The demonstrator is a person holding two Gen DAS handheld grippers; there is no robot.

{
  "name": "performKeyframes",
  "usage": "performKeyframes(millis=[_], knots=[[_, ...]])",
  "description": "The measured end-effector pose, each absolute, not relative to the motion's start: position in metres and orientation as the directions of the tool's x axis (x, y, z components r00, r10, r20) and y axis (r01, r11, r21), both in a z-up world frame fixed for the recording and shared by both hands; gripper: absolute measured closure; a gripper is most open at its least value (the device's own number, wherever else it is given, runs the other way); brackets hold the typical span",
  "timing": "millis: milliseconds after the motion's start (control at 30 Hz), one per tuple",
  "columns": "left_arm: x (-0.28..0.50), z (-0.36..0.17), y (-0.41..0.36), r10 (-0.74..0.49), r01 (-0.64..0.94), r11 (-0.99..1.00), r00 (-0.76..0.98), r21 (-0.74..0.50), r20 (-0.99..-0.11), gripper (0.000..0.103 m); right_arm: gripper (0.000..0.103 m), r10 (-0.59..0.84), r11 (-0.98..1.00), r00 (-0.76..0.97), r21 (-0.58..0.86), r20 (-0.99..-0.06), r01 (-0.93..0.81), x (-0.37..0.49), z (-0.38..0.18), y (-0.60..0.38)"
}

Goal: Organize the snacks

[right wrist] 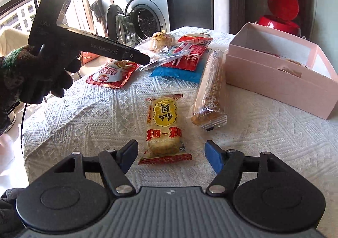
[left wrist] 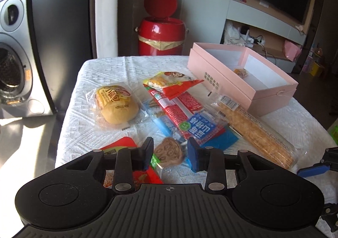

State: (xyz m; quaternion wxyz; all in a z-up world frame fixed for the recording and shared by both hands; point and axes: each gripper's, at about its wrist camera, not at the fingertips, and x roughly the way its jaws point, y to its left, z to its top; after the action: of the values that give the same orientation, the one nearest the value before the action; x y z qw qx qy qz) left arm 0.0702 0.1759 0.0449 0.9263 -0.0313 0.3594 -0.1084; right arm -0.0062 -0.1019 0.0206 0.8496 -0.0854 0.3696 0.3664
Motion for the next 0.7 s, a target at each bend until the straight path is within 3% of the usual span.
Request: performKeyframes(millis=[233, 400, 433, 500, 533, 700], knots=[[0.079, 0.028, 0.195, -0.326, 0.138, 0.935, 0.701, -0.327, -0.634, 0.063, 0.033, 0.538, 0.754, 0.499, 0.123, -0.68, -0.645, -0.011, 0.024, -0.125], [0.045, 0.032, 0.173, -0.322, 0.183, 0.944, 0.691, -0.274, -0.647, 0.063, 0.034, 0.546, 0.787, 0.533, 0.178, -0.646, -0.59, 0.014, 0.039, -0.134], [0.039, 0.031, 0.17, -0.326, 0.186, 0.943, 0.681, -0.276, -0.656, 0.063, 0.036, 0.547, 0.788, 0.52, 0.194, -0.656, -0.584, 0.023, 0.039, -0.131], [0.025, 0.029, 0.162, -0.339, 0.2, 0.939, 0.667, -0.278, -0.663, 0.063, 0.064, 0.559, 0.775, 0.461, 0.237, -0.689, -0.585, 0.039, 0.035, -0.12], [0.019, 0.029, 0.159, -0.342, 0.206, 0.938, 0.668, -0.278, -0.661, 0.063, 0.069, 0.57, 0.766, 0.431, 0.262, -0.7, -0.587, 0.046, 0.032, -0.113], [-0.002, 0.034, 0.163, -0.286, 0.106, 0.949, 0.692, -0.298, -0.663, 0.063, 0.077, 0.572, 0.766, 0.419, 0.277, -0.705, -0.58, 0.078, 0.034, -0.08]])
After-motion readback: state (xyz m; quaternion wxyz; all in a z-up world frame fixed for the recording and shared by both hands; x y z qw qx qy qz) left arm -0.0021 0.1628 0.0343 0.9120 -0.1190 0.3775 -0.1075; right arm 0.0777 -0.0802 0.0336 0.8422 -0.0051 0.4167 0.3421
